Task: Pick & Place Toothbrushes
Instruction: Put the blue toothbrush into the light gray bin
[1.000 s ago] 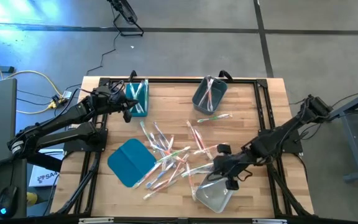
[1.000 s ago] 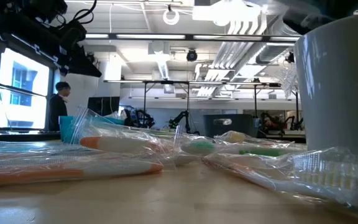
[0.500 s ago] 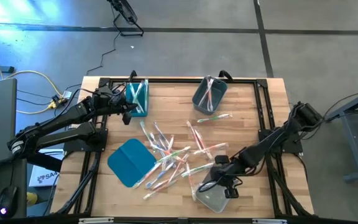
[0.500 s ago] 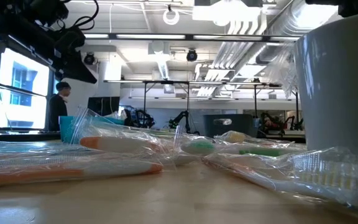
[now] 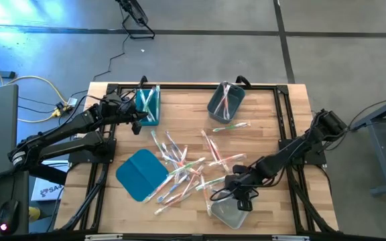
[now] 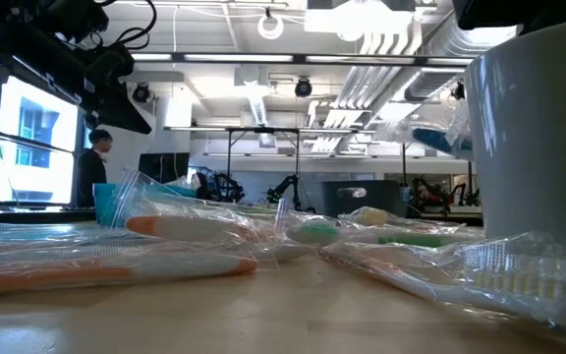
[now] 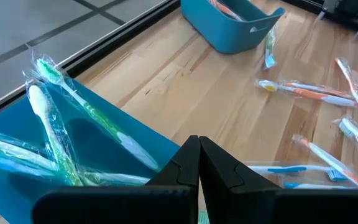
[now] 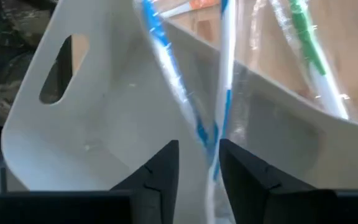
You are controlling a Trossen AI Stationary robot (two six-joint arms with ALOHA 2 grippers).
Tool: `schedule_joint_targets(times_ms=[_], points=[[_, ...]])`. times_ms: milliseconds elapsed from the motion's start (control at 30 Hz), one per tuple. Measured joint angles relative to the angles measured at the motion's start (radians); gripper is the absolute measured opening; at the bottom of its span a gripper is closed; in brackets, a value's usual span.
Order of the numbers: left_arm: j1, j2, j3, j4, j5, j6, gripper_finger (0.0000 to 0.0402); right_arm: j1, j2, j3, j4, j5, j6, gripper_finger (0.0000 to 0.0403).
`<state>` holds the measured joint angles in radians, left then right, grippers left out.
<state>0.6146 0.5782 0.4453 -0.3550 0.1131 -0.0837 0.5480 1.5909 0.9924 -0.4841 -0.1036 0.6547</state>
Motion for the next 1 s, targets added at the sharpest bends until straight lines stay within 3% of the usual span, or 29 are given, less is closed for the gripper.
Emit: schedule_joint_targets(times_ms=[233,567,1000], points=[[0.0,0.0,0.0,0.0,-0.001,0.0,0.0001,-0.007,0.0,0.001,0.046,-0.018,-0.053,0.01],[0.0,0.0,0.0,0.0,-0.003,0.0,0.0001,-0.049,-0.001,0.002,0.058,-0.03,-0.046,0.0011],[0.0,0.0,0.0,0.015,-0.003,0.008,0.0001,-0.187,0.01,0.003,0.099,-0.027,-0.038,0.0002]])
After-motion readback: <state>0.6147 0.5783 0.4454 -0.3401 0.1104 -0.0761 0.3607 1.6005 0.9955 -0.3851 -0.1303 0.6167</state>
